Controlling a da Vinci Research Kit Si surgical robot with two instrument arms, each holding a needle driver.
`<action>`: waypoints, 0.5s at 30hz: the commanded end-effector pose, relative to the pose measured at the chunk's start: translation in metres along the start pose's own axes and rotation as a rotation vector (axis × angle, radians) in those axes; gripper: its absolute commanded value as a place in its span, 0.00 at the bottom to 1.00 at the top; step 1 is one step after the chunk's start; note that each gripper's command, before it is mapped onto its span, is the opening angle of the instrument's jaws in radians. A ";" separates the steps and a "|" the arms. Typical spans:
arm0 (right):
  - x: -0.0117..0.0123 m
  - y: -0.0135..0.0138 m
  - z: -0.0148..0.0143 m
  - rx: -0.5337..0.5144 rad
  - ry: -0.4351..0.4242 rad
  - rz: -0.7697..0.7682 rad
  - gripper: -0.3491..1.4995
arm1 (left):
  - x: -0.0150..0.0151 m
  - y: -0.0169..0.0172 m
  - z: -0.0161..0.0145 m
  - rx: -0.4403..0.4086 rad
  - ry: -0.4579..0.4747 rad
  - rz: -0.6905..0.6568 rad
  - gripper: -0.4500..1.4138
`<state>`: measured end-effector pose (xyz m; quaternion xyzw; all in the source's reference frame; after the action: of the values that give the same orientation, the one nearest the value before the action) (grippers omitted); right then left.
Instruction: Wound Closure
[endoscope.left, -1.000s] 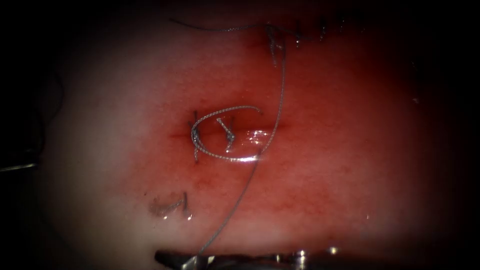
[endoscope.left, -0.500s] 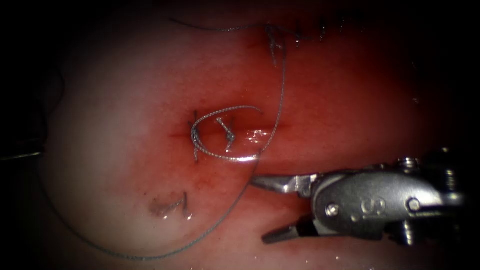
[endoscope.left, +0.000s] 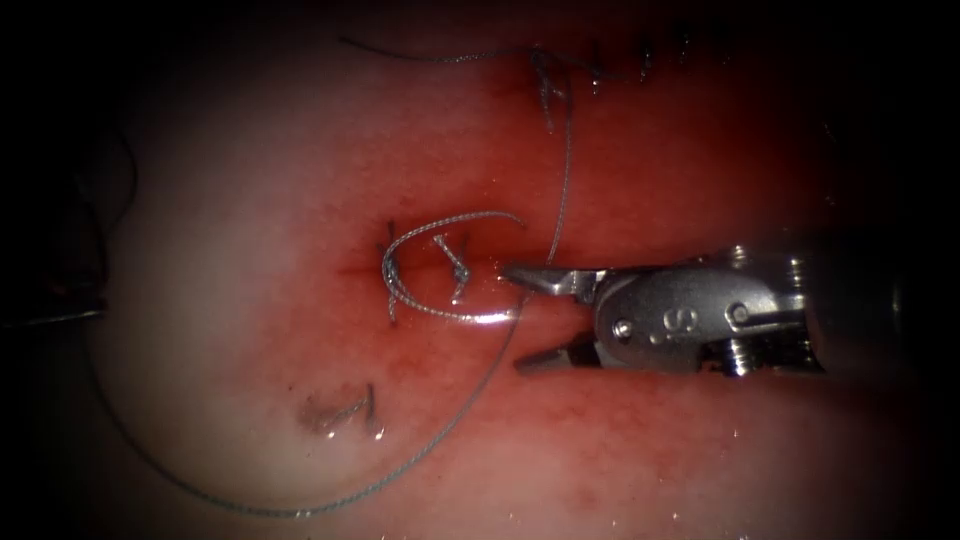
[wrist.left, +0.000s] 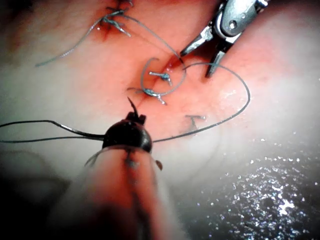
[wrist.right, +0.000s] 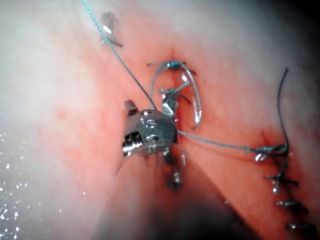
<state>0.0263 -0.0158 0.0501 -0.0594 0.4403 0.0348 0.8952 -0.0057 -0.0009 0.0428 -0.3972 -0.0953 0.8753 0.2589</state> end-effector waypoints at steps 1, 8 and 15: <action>-0.0006 -0.0006 0.0012 -0.003 -0.002 0.007 0.67 | -0.0001 0.0001 0.0009 -0.001 0.000 0.000 0.00; -0.0010 -0.0013 0.0007 -0.040 -0.111 0.068 0.00 | -0.0004 0.0002 0.0014 -0.010 -0.009 0.006 0.00; 0.0015 -0.0033 -0.0007 0.032 -0.107 0.066 0.00 | -0.0006 0.0003 0.0019 -0.013 -0.013 0.009 0.00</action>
<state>0.0261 -0.0185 0.0484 -0.0266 0.3904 0.0588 0.9184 -0.0064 -0.0014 0.0439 -0.3932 -0.1003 0.8785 0.2520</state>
